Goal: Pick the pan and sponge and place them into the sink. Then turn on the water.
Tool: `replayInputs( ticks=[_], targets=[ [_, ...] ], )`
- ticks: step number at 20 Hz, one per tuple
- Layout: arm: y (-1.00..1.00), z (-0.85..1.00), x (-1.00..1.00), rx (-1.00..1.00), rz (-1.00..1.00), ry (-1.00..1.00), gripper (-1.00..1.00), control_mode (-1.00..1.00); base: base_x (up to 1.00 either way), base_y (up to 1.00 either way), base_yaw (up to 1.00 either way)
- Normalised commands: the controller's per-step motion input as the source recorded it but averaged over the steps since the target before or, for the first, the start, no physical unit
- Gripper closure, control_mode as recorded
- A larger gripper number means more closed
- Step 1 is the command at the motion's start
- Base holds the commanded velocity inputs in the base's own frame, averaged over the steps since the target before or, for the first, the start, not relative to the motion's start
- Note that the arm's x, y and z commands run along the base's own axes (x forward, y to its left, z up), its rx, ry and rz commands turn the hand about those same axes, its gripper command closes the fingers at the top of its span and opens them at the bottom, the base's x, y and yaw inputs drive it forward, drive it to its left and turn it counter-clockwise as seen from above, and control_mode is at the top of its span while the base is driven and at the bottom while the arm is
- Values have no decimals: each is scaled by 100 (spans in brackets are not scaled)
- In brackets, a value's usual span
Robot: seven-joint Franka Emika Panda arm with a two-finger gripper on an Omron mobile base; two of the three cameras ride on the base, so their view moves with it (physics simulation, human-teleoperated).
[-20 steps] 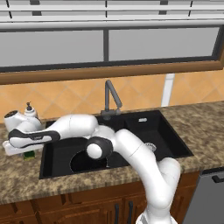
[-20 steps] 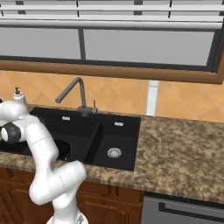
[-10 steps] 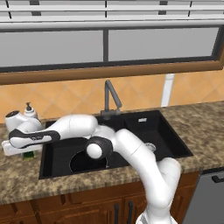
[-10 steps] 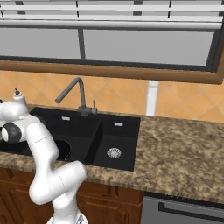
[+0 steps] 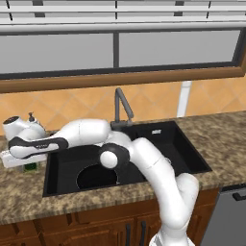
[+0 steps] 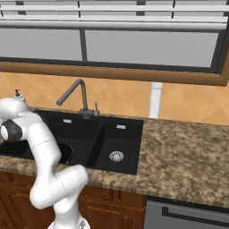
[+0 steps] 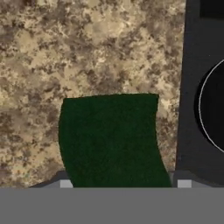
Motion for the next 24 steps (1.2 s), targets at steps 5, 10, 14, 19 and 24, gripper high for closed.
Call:
replayInputs(
  ticks=[5,10,14,19,24],
  targets=[
    [-93,13,-33,8,-8,-2,100,-100,0,0,0],
    [-100,0,-43,15,-10,-3,100,-100,0,0,0],
    [-100,0,-42,14,-11,-3,100,-100,0,0,0],
    [-100,0,-22,11,-9,-2,100,-100,0,0,0],
    [-96,-8,-2,2,-13,-1,100,-100,0,0,0]
  ],
)
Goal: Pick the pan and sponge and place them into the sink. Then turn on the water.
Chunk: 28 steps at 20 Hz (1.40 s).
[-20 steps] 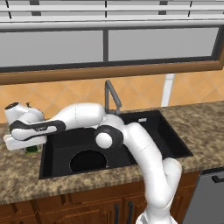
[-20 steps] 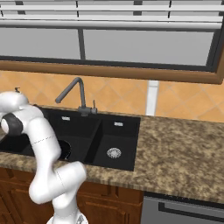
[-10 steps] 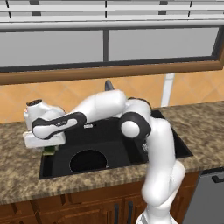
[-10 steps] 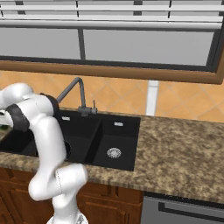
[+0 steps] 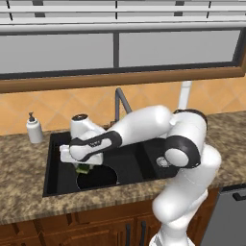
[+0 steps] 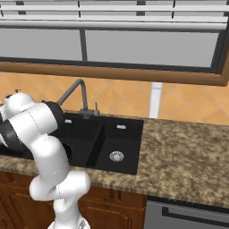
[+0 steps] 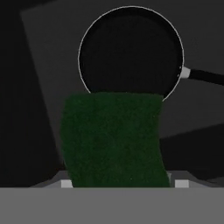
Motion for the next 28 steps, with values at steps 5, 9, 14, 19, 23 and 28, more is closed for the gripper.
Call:
replayInputs(
  ticks=[5,9,14,19,23,28],
  targets=[
    [-22,-6,41,0,-14,4,100,-100,0,0,0],
    [0,-18,47,-2,-10,7,100,-100,0,0,0],
    [3,-18,63,-5,-7,11,100,-100,0,0,0],
    [13,-29,55,-9,-6,11,100,-100,0,0,0],
    [43,-44,29,-16,-8,4,100,-100,0,0,0],
    [26,-45,28,-13,-6,1,100,-100,0,0,0]
  ],
)
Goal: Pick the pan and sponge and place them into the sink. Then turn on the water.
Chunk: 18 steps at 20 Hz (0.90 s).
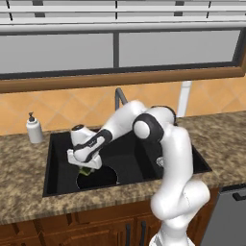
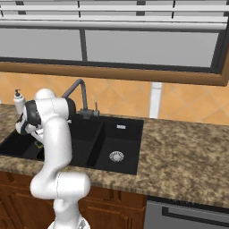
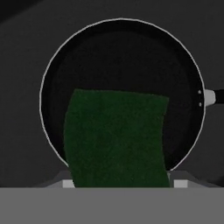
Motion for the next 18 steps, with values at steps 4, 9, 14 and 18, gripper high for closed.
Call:
replayInputs(
  ticks=[4,9,14,18],
  targets=[
    [0,-36,39,-1,0,6,100,-100,0,0,0],
    [0,-39,39,0,0,6,100,-100,0,0,0],
    [0,-56,30,-5,0,0,100,-100,0,0,0],
    [0,-52,9,-1,0,0,100,-100,0,0,0]
  ],
)
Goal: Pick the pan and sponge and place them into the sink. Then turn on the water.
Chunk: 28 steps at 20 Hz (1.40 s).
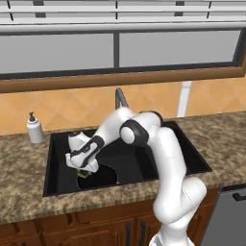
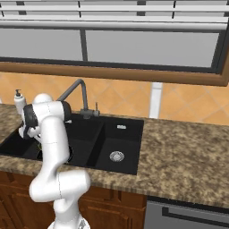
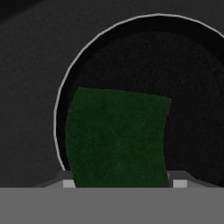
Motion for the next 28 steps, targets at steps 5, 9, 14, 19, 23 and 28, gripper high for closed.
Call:
replayInputs(
  ticks=[5,9,14,19,23,28],
  targets=[
    [0,-51,7,0,0,0,100,-100,0,0,0],
    [0,-50,18,0,0,0,100,-100,0,0,0],
    [0,-23,12,0,0,0,-100,-100,0,0,0],
    [0,5,0,0,0,0,-100,-100,0,0,0],
    [0,43,0,0,0,0,-100,-100,0,0,0],
    [0,86,-14,0,0,-1,-100,-100,0,0,0]
  ],
)
